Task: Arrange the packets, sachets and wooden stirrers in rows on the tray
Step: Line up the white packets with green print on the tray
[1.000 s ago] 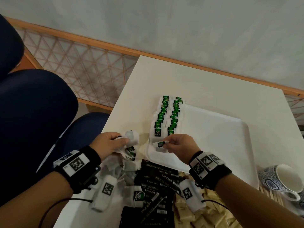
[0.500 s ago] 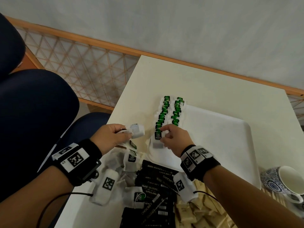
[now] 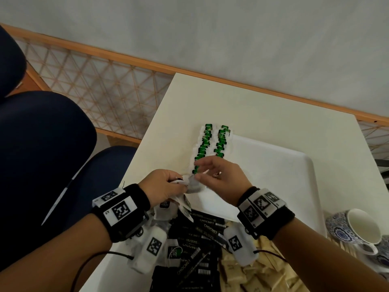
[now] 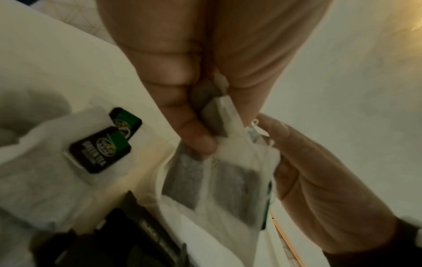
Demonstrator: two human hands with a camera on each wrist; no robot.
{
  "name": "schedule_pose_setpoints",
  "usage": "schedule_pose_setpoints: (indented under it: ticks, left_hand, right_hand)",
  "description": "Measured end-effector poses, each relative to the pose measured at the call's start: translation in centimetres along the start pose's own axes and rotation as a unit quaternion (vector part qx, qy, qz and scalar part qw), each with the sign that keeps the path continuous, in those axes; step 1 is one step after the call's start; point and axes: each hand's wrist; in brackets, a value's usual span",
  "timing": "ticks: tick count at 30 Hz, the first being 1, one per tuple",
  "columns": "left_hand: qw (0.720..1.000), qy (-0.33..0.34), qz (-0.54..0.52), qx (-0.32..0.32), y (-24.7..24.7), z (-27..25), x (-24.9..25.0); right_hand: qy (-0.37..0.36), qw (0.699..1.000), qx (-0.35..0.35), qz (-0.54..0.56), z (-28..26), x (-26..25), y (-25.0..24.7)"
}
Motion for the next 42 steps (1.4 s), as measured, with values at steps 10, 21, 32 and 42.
schedule_pose_setpoints:
  ticks: [10, 21, 32, 42]
  left_hand:
    - [0.999, -0.002, -0.014, 0.035, 1.3, 0.2, -0.3]
    - [0.999, 0.013, 0.019, -0.029, 1.2, 0.3, 0.0]
    - [0.998, 0.017, -0.027, 0.049, -2.6, 0.8, -0.3]
    - [0.99, 0.002, -0.122, 0.076, -3.2, 1.1, 0.5]
  right_hand:
    - [0.048, 0.997, 0.055, -0.001, -0.7, -0.4, -0.2]
    - [0.076, 0.995, -0.036, -0.058, -0.5, 0.0, -0.7]
    - [0.052, 0.943, -0.186, -0.27, -0.4, 2.8, -1.7]
    - [0.109, 0.964, -0.09, -0.225, 2.1, 3.0, -2.2]
Point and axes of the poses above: each hand's wrist, its own z-axis towards the middle knuckle, its own y-axis out of the palm, x = y × z, and after that the axes turned 3 degrees about -y, right-handed
